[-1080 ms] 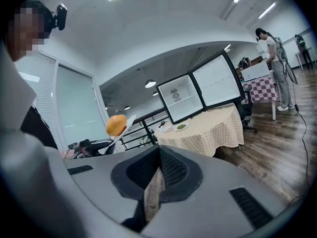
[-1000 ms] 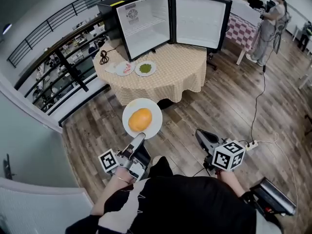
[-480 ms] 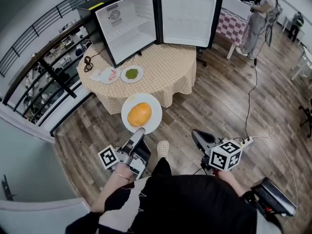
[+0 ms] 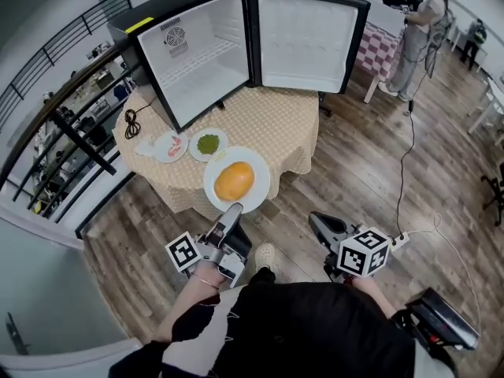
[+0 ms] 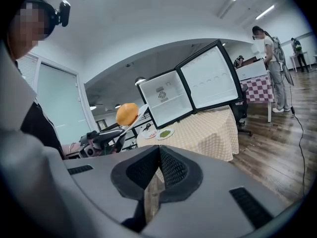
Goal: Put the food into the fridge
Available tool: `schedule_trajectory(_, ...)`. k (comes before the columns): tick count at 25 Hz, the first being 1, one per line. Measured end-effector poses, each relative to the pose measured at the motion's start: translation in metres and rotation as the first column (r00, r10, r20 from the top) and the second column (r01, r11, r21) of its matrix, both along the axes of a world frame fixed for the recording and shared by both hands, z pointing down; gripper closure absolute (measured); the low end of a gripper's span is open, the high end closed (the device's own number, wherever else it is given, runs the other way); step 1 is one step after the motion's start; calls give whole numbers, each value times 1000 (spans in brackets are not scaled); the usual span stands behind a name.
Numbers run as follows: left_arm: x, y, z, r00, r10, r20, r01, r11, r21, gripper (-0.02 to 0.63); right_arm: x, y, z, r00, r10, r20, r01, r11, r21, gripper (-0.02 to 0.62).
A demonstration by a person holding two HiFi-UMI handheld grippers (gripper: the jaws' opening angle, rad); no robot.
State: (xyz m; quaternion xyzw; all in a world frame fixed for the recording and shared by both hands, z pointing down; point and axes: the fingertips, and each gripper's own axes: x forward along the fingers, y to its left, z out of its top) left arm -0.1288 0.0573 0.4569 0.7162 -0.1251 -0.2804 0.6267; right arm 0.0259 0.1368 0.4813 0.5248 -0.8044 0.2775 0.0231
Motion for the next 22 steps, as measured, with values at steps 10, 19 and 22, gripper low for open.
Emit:
schedule_trajectory(10,23,-100,-8,1000,-10,19,11,1000,-19,586,12,-96,-24,986,-28,166,9,994,110,580)
schedule_trajectory(19,26,-180,-20,998,-22,61,21,1000,14,586,17,-182,-26,999,-37,1,37,999,15,580)
schedule_trajectory(22,30,-208,-26,998,-23,54,21,999,28,586,23,-206,-27,1000,-26,3,26,1000,12,580)
